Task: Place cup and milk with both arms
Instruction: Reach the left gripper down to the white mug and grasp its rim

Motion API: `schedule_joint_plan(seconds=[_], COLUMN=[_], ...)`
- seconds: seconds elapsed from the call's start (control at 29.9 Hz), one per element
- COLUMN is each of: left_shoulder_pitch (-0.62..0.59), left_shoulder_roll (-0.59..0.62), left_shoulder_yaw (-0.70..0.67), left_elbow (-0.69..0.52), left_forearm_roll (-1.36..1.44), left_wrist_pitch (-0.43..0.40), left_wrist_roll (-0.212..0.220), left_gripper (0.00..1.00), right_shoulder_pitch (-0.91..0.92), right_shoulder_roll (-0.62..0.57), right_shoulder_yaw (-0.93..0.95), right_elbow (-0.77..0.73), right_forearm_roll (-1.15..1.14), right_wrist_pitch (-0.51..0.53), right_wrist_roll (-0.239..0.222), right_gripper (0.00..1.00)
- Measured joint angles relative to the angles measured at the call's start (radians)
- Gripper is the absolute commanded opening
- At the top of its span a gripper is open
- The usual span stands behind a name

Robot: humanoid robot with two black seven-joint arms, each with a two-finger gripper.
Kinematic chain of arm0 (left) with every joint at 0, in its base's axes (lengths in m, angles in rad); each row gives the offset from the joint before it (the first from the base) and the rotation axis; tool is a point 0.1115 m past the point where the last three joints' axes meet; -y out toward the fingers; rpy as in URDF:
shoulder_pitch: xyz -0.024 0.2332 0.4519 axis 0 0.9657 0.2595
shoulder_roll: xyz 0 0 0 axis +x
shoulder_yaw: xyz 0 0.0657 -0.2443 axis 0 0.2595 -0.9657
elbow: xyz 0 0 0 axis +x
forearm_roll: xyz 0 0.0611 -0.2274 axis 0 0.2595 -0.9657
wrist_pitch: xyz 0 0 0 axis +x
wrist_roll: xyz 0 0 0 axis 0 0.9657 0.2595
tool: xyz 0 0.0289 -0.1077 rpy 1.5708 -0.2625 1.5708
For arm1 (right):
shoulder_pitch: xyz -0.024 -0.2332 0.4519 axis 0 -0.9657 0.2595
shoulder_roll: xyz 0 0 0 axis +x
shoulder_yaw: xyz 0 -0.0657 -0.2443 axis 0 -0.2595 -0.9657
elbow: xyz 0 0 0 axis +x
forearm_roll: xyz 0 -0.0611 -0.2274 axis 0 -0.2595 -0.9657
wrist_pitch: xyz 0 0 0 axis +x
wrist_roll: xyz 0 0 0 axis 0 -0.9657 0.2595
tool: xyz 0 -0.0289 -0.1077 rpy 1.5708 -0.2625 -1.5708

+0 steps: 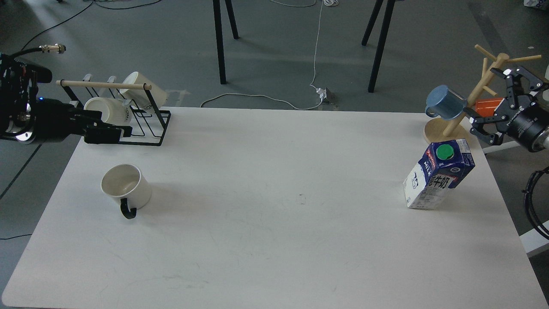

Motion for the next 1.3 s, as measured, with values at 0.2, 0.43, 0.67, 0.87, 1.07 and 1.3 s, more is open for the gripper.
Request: schedule_joint_plan(seconds=[0.2,0.43,0.67,0.87,1.07,1.3], left_shoulder_pitch=[-0.003,-0.003,-0.006,-0.001,0.002,0.044], left_shoulder_roll=[-0.001,-0.035,-0.095,-0.121,-0.161,-0.194], left_shoulder_yaw=[0.024,0.025,0.025,0.073,0.104,0.104], left_elbow=[0.043,0.160,0.298,0.320,0.317,0.330], left_forearm_roll=[0.005,0.008,0.011,0.014,0.014,0.014], left_wrist_pitch=[0.000,0.000,0.000,0.000,0.000,0.000], left_wrist_roll=[0.000,0.000,0.001,0.000,0.000,0.000], left_gripper=[1.00,1.00,1.00,1.00,1.00,1.00], right_shoulder_pitch=[0.000,0.000,-0.001,-0.002,-0.003,-0.003], right_shoulder_roll=[0.000,0.000,0.000,0.000,0.000,-0.001], right_shoulder_yaw=[0.000,0.000,-0.004,-0.004,0.000,0.000], right_elbow=[0.002,0.000,0.001,0.000,-0.001,-0.001], right_forearm_roll=[0.000,0.000,0.000,0.000,0.000,0.000], right_wrist_pitch=[0.000,0.000,0.000,0.000,0.000,0.000], right_wrist_roll=[0.002,0.002,0.002,0.002,0.001,0.001], right_gripper=[0.99,0.99,0.99,0.99,0.99,0.99])
